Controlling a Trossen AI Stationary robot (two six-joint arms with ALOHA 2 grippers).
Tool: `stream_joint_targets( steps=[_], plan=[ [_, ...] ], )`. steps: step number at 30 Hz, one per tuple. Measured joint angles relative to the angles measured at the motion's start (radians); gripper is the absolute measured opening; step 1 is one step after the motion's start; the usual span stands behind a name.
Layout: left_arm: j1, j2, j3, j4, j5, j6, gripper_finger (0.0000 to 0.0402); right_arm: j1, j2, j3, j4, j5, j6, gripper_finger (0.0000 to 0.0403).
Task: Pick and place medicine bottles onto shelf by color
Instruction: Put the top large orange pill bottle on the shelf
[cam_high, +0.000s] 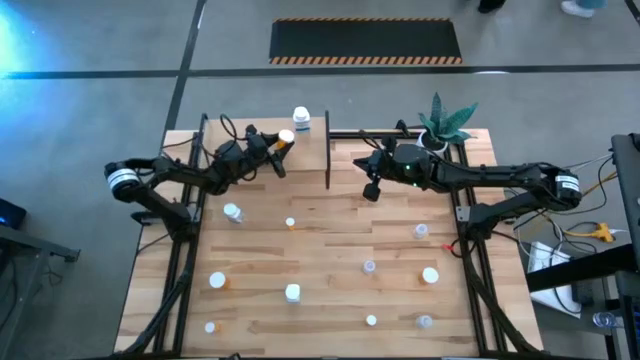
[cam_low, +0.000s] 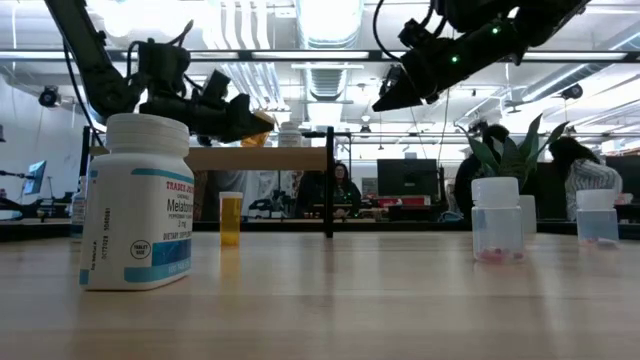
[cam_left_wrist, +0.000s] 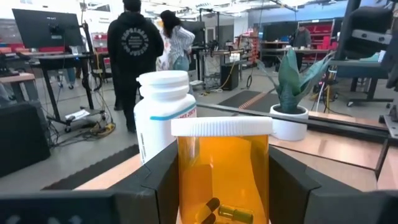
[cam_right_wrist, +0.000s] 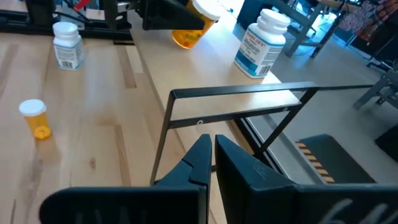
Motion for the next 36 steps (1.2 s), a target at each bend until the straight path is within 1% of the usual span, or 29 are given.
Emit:
stream_joint_targets(
  steps=[11, 13, 17, 19, 23, 32, 36],
  plan=[
    [0.001, -0.002, 0.001, -0.034, -0.009, 0.003, 0.0158, -0.007, 0.009, 0.006, -0.004, 0.001, -0.018, 0.0013],
    [0.001, -0.004, 0.001, -0.042, -0.01, 0.003, 0.0165, -0.007, 0.009, 0.006, -0.003, 0.0, -0.018, 0.0013],
    [0.001, -0.005, 0.001, -0.049, -0.01, 0.003, 0.0192, -0.007, 0.009, 0.006, -0.004, 0.0, -0.018, 0.0013],
    [0.001, -0.004, -0.003, -0.078, -0.011, 0.002, 0.0207, -0.007, 0.009, 0.006, -0.004, 0.0, -0.018, 0.0013],
    [0.001, -0.016, -0.003, -0.091, -0.011, 0.002, 0.0226, -0.007, 0.009, 0.006, -0.004, 0.0, -0.018, 0.0013],
    [0.001, -0.063, -0.006, -0.096, -0.011, 0.024, 0.023, -0.007, 0.009, 0.006, -0.004, 0.0, -0.018, 0.0013],
    [0.001, -0.095, -0.008, -0.142, -0.025, 0.046, 0.023, -0.007, 0.009, 0.006, -0.004, 0.0, -0.019, 0.0013]
  ],
)
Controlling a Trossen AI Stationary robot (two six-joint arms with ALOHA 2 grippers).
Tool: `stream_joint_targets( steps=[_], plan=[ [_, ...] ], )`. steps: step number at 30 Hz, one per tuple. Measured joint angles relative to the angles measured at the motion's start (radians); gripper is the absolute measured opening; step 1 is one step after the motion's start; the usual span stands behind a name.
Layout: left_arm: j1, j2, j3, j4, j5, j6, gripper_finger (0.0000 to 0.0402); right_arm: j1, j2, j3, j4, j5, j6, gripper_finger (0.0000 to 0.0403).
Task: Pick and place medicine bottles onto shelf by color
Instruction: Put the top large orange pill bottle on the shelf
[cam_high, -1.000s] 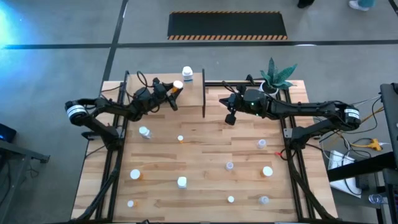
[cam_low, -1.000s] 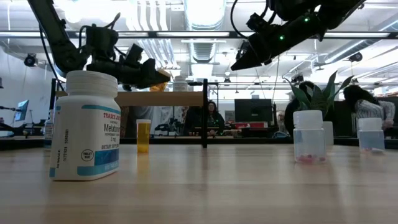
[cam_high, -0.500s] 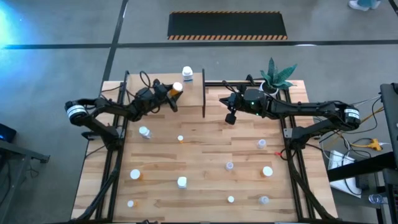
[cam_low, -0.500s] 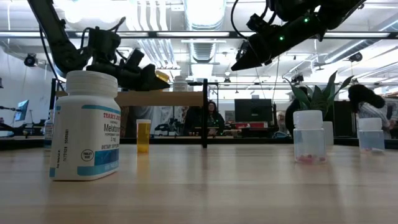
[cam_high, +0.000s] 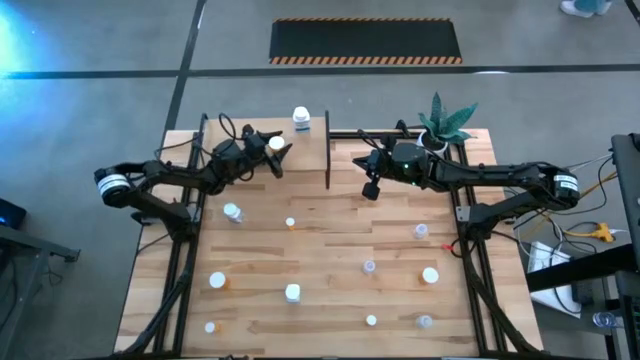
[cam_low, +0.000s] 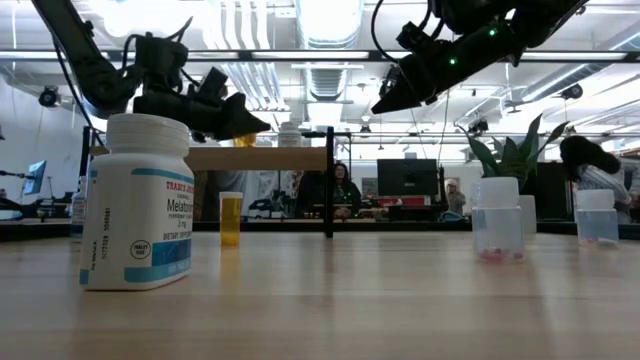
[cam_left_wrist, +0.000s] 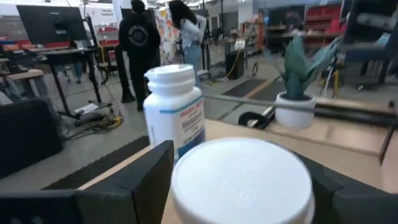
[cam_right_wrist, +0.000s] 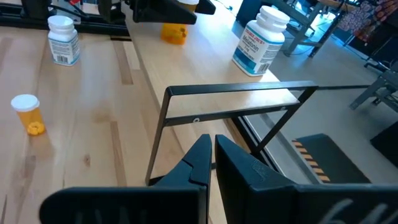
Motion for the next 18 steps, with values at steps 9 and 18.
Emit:
stream_joint_targets(
  steps=[9, 18],
  plan=[
    [0.007, -0.085, 0.001, -0.127, -0.018, 0.011, 0.0231, 0.0, 0.0, 0.0, 0.0, 0.0, -0.006, 0.0013],
    [0.022, -0.156, 0.002, -0.131, -0.033, 0.035, 0.0231, 0.0, 0.0, 0.0, -0.001, 0.0, -0.006, 0.0013]
  ],
)
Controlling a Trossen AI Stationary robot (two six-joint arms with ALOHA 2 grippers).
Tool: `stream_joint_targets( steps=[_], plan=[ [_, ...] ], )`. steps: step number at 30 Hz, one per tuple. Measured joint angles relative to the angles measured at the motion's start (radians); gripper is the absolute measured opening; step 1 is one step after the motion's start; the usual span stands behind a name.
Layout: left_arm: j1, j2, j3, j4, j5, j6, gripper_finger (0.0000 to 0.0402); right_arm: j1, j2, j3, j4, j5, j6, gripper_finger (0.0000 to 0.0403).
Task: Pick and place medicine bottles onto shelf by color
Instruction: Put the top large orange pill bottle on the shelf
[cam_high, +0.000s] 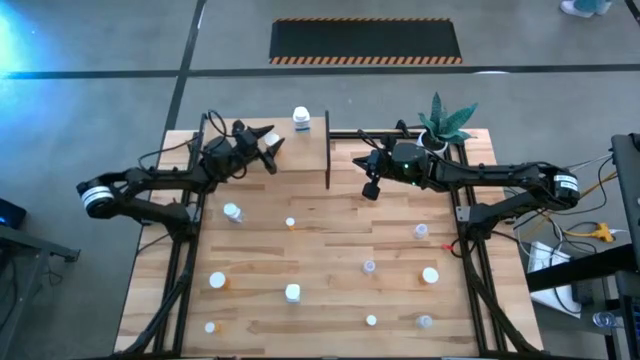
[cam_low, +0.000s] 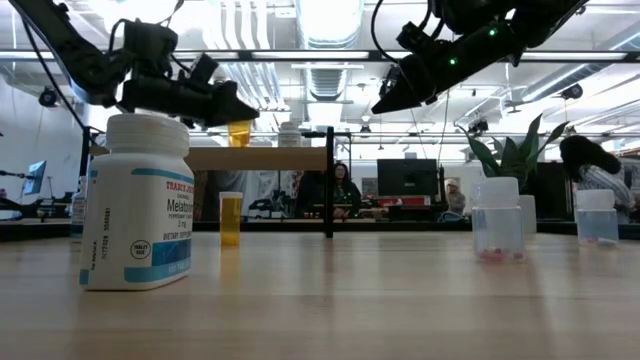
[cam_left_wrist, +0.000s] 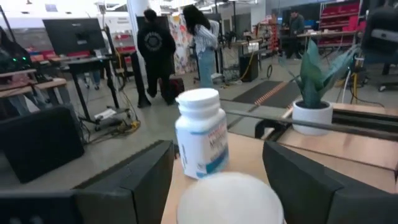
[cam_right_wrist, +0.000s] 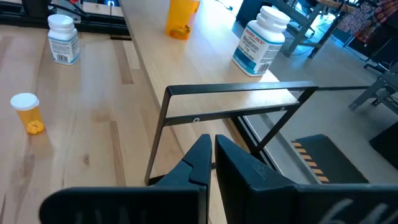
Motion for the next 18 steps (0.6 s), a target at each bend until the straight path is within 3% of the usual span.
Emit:
stream_joint_targets(
  steps=[12, 14, 18],
  plan=[
    [-0.003, -0.13, -0.001, -0.002, 0.004, 0.002, 0.0231, 0.0, 0.0, 0.0, -0.006, 0.0, -0.001, 0.0013],
    [-0.008, -0.166, -0.001, -0.034, 0.046, 0.004, 0.0231, 0.0, 0.0, 0.0, -0.007, 0.0, -0.002, 0.0013],
    [-0.03, -0.241, -0.002, -0.188, 0.225, 0.023, 0.0213, 0.0, 0.0, 0.0, -0.015, 0.0, -0.01, 0.0013]
  ],
)
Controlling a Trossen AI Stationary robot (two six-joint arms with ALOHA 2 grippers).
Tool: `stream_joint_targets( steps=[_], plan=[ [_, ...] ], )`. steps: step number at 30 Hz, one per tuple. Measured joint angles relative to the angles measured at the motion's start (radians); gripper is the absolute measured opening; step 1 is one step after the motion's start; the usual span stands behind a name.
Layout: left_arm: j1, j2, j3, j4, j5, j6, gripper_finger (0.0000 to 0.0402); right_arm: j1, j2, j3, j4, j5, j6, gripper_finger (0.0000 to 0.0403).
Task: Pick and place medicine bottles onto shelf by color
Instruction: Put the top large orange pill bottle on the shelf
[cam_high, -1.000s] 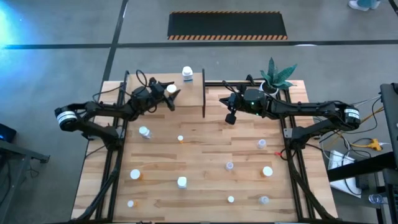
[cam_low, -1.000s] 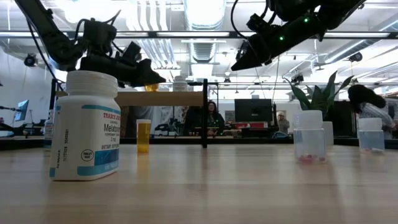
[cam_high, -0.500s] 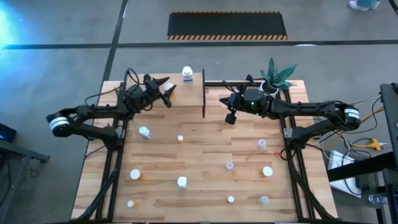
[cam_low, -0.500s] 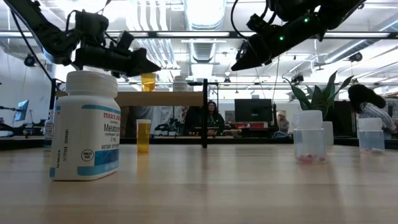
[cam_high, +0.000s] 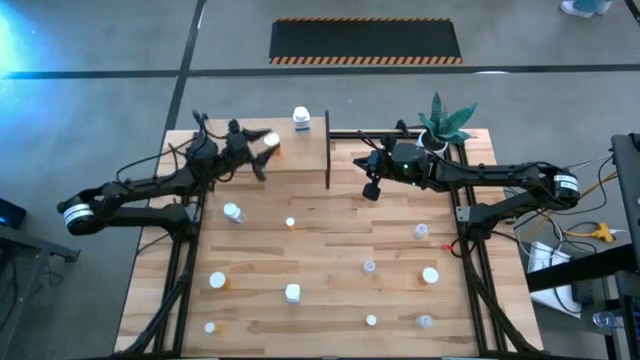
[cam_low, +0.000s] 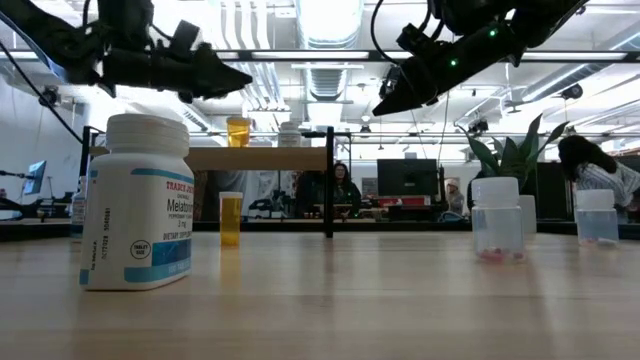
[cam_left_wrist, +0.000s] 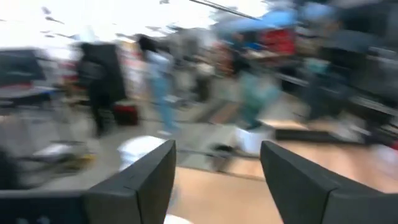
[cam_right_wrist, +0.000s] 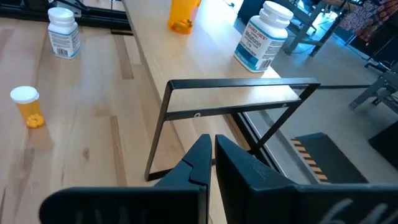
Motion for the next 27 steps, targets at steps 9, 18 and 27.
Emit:
stream_joint_targets(
  steps=[9, 18, 27],
  plan=[
    [-0.046, -0.073, 0.0, -0.405, -0.047, -0.005, 0.0073, 0.0, 0.0, 0.0, -0.013, 0.0, -0.01, 0.0013],
    [-0.023, 0.038, 0.024, -0.398, -0.195, -0.005, 0.0009, 0.0, 0.004, 0.0, -0.012, 0.0, -0.01, 0.0013],
    [0.042, 0.174, 0.104, -0.374, -0.203, 0.018, 0.001, -0.004, 0.006, 0.0, -0.013, 0.0, -0.01, 0.0013]
  ],
)
